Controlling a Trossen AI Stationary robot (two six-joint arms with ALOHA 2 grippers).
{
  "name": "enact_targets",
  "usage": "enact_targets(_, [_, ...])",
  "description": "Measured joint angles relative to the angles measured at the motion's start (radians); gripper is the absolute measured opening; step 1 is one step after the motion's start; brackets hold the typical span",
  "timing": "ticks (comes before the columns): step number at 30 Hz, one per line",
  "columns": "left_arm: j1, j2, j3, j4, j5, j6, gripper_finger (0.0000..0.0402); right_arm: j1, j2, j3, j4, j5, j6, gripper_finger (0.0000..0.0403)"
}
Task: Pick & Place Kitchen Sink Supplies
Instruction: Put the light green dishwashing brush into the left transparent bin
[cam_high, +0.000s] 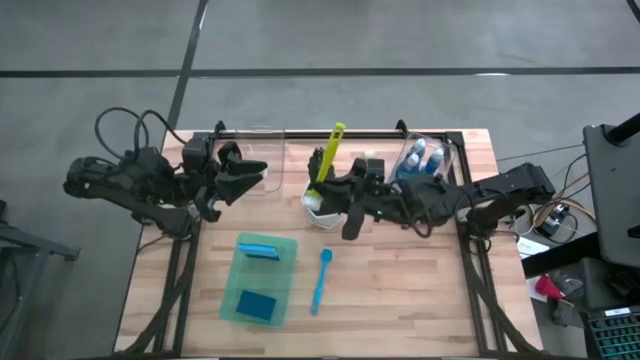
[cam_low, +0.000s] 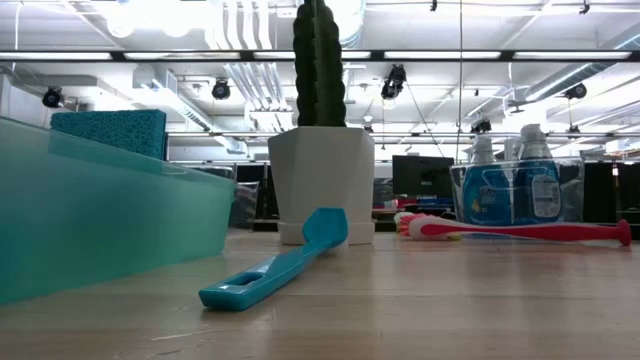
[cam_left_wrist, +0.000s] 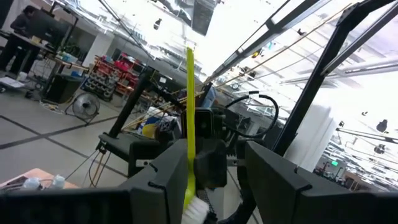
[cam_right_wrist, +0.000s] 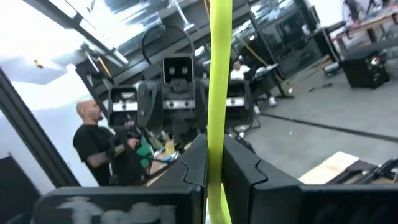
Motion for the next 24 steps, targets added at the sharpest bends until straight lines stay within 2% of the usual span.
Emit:
enact_targets(8, [0.0,0.012,0.0,0.001,-0.002,0.0,0.0154,-0.009,0.028,0.004,0.043,-0.079,0.005,0.0027])
enact_targets(14, [0.0,0.016,0.0,0.002,-0.046,-0.001,0.0154,-0.011,0.058,0.096,-0.005,-0.125,-0.084,0.0027])
enact_targets(19, [0.001,0.025,0.0,0.022,-0.054,0.01,0.0154,-0.017,0.131,0.264,-0.243,-0.183,-0.038,0.0027])
enact_targets(24, [0.001,0.054,0.002,0.029,-0.028,0.014,0.0154,-0.026,0.265,0.471,-0.417,-0.203,-0.021,0.0027])
